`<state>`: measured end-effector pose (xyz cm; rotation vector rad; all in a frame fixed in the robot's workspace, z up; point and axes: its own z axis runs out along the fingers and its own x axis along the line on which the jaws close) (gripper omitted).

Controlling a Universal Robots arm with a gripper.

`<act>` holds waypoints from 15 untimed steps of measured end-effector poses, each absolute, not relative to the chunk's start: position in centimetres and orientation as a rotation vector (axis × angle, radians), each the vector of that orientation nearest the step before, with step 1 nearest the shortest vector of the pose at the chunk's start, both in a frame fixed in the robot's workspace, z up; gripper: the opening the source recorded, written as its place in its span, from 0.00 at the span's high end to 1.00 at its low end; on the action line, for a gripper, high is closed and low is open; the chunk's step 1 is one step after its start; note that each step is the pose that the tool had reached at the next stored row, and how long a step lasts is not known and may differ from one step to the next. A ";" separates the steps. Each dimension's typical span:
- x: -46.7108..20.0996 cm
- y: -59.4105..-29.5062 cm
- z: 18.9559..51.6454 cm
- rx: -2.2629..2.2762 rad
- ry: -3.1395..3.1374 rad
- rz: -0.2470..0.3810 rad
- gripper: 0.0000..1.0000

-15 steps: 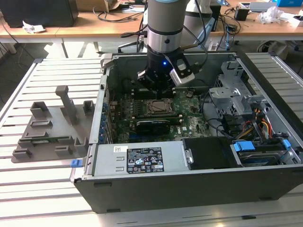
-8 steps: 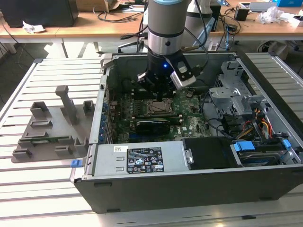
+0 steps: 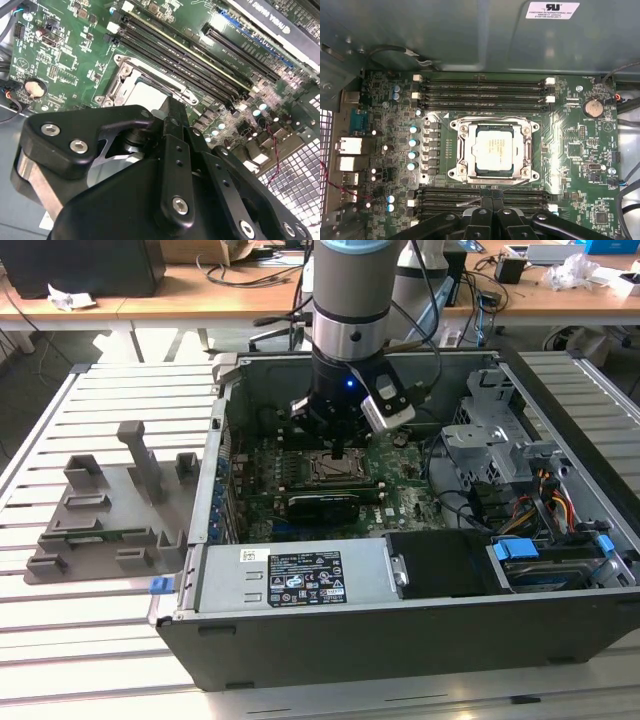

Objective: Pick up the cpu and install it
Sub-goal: 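Install the second cpu locking lever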

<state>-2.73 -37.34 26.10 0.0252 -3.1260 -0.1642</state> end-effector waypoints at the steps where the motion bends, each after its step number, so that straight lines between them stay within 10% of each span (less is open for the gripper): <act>1: -2.7 -37.4 26.1 0.025 -3.126 -0.164 0.89; 15: -2.8 -37.8 25.8 0.025 -3.126 -0.164 0.89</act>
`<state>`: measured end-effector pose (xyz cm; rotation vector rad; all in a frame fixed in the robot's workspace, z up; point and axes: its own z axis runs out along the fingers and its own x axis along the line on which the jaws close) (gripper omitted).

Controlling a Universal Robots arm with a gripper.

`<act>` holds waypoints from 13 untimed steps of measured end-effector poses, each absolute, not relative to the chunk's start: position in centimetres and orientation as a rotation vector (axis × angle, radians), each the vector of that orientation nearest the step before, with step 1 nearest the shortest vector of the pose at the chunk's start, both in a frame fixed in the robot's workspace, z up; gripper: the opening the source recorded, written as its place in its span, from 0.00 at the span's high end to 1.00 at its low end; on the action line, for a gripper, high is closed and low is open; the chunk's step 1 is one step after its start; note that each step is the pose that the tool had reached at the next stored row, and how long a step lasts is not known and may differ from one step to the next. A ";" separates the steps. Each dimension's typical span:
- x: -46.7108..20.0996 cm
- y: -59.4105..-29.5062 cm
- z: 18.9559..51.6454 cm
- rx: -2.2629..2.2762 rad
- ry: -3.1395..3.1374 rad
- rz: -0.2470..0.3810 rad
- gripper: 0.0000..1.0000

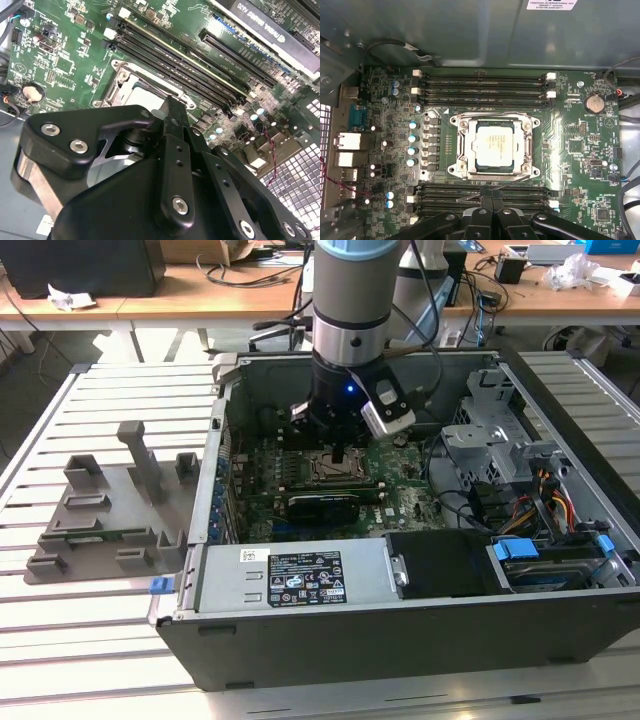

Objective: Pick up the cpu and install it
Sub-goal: 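Install the second cpu locking lever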

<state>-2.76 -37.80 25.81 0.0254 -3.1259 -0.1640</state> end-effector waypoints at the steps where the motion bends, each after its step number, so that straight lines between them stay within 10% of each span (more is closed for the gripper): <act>1: -2.9 -37.8 25.8 0.025 -3.126 -0.164 0.89; 13: -3.8 -37.8 25.3 0.026 -3.126 -0.164 0.89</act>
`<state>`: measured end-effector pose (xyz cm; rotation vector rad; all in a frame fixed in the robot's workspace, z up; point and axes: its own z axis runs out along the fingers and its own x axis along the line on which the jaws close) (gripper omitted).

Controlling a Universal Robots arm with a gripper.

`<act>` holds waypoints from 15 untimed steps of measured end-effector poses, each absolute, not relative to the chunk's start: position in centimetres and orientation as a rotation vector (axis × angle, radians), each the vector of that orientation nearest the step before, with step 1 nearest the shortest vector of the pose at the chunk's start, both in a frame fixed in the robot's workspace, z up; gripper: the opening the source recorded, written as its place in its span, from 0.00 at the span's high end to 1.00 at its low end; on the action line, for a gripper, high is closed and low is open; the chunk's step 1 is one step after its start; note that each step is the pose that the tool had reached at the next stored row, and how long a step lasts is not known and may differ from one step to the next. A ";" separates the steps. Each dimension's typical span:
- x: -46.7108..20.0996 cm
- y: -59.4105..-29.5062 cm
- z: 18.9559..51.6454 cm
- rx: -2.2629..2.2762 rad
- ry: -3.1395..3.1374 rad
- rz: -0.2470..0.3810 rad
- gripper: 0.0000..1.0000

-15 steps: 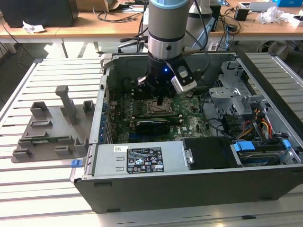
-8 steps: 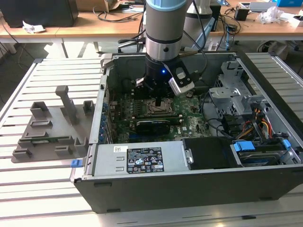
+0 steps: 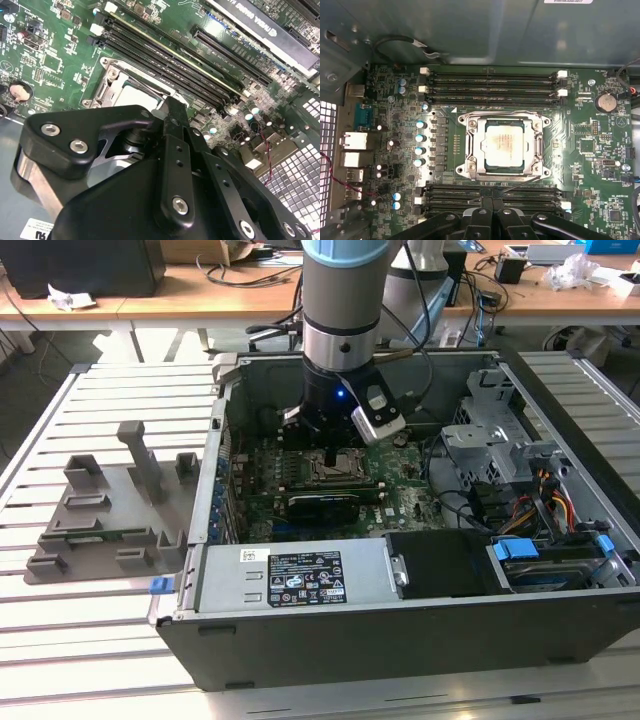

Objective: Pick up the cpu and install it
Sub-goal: 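Install the second cpu locking lever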

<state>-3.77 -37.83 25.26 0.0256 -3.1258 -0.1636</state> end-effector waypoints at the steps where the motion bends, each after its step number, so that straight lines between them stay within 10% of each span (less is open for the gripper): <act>1: -3.8 -37.8 25.2 0.026 -3.126 -0.164 0.89; 15: -3.9 -39.1 24.7 0.026 -3.120 -0.264 0.89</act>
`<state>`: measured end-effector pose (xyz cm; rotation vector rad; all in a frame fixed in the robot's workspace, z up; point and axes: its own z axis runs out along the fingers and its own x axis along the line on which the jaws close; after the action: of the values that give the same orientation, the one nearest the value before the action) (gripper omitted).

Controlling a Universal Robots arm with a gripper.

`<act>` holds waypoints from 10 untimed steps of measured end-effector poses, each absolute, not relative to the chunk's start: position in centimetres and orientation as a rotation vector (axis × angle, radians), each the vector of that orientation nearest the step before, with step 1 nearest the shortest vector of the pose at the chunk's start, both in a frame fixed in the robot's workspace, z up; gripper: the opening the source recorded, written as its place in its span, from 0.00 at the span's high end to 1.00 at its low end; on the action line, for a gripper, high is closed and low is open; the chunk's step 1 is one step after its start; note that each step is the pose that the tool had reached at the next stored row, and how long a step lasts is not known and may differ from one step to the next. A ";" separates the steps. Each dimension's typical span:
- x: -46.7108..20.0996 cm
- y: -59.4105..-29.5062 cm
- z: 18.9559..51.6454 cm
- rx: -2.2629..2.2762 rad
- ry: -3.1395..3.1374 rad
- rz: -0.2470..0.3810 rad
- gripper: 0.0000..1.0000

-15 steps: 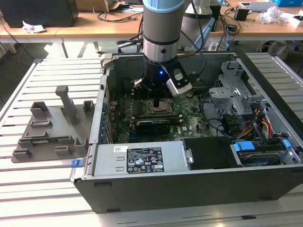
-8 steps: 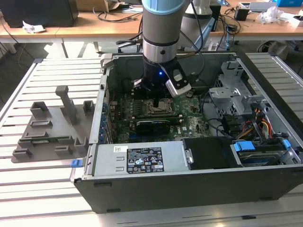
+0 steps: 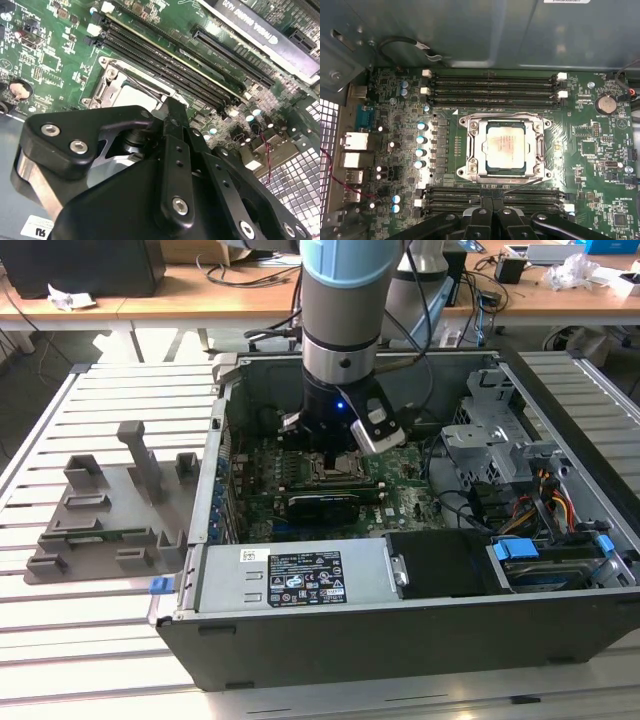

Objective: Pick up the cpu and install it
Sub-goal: 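Install the second cpu locking lever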

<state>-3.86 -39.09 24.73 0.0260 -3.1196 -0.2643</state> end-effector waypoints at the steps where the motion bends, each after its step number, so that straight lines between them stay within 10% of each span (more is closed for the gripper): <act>1: -3.9 -39.1 24.6 0.026 -3.119 -0.265 0.89; 10: -4.7 -39.1 22.1 0.026 -3.119 -0.266 0.89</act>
<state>-4.66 -39.10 22.15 0.0258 -3.1194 -0.2656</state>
